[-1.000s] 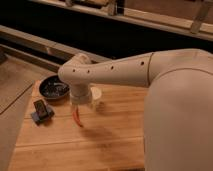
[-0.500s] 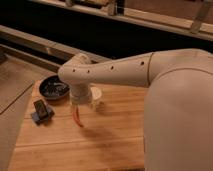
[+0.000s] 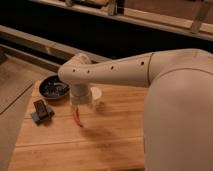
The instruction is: Place the bottle in the ceramic bowl
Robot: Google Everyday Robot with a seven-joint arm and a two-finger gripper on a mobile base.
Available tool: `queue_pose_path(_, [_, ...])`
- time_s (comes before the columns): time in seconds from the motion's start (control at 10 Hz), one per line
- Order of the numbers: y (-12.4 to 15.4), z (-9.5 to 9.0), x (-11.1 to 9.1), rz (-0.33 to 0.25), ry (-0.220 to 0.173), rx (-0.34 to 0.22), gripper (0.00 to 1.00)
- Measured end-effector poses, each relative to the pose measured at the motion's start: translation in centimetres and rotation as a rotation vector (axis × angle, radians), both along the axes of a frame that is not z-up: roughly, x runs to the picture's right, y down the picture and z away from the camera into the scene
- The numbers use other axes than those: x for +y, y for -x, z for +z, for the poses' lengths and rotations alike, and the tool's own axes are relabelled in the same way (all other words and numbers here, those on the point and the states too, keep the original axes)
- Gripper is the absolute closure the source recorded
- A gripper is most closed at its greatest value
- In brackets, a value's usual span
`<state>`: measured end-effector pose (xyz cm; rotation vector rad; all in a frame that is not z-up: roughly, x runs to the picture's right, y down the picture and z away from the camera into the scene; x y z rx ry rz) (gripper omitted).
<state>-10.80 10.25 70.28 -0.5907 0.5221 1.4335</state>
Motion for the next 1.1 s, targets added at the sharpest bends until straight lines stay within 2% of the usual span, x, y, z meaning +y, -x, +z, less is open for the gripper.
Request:
queue_pose_path(0.2, [0.0, 0.0, 0.0, 0.001, -0.003, 0.003, 0.35])
queue_pose_path(0.4, [0.1, 0.4, -1.3, 0.038, -0.036, 0.038, 0.35])
queue_pose_path(0.5, [-0.1, 0.6, -2.6, 0.071, -0.064, 0.063, 0.35])
queue_pose_path(0.7, [-1.5, 0.4, -7.3, 0.155, -0.160, 0.132, 0.35])
queue_pose_path(0.9, [-2.3, -0.3, -10.6, 0.150, -0.232, 0.143, 0.35])
queue_pose_path(1.0, [-2.5, -0.5, -11.8, 0.127, -0.259, 0.133, 0.35])
queue_pose_path(1.1, [-3.1, -0.6, -13.5, 0.063, -0.290, 0.101, 0.35])
